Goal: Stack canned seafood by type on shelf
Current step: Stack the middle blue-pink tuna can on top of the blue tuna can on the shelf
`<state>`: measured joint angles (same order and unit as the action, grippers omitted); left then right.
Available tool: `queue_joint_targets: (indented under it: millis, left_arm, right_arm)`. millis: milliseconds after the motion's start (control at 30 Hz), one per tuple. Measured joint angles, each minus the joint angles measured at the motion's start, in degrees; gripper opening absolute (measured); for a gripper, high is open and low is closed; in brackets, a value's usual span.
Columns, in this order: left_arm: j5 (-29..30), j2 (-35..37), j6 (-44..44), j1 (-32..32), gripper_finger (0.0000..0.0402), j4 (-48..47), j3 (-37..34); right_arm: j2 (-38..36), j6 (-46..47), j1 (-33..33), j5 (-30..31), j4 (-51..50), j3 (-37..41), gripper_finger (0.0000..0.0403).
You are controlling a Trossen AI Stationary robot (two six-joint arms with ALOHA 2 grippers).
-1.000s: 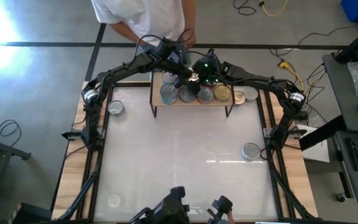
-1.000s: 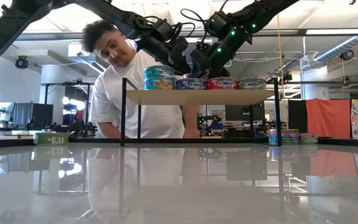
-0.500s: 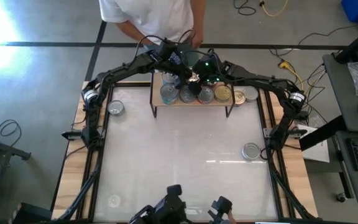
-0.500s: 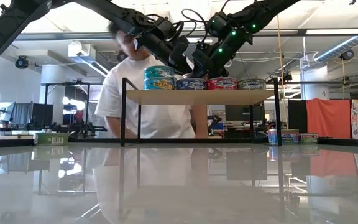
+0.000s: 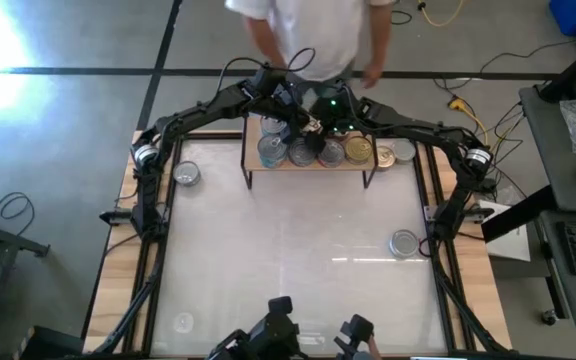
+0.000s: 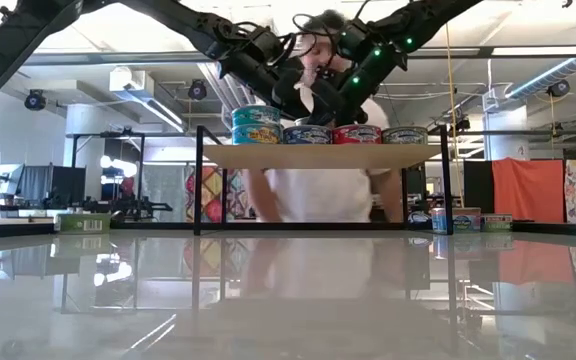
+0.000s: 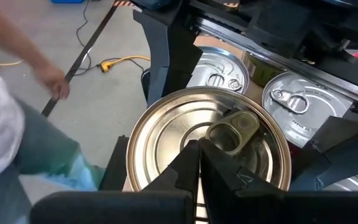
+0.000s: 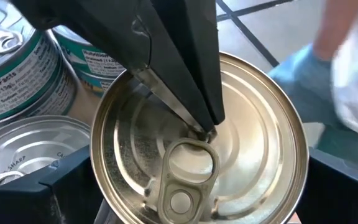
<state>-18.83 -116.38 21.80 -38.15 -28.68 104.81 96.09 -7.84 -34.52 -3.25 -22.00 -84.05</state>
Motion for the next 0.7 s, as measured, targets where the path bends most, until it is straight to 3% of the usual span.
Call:
queue_joint_targets:
  millis: [233,500,700]
  left_arm:
    - [0.28,0.0,-0.02,-0.06,0.0,-0.03,-0.02]
    - [0.02,0.0,-0.02,-0.09,0.0,-0.01,-0.04]
    - [0.06,-0.04,-0.02,-0.09,0.0,0.21,-0.04]
  right_arm:
    - [0.23,5.0,-0.02,-0.87,0.41,0.0,0.04]
    - [-0.24,-3.26,-0.13,0.44,-0.9,0.0,0.04]
    - [-0.2,3.75,-1.14,-3.37,-1.32,0.0,0.04]
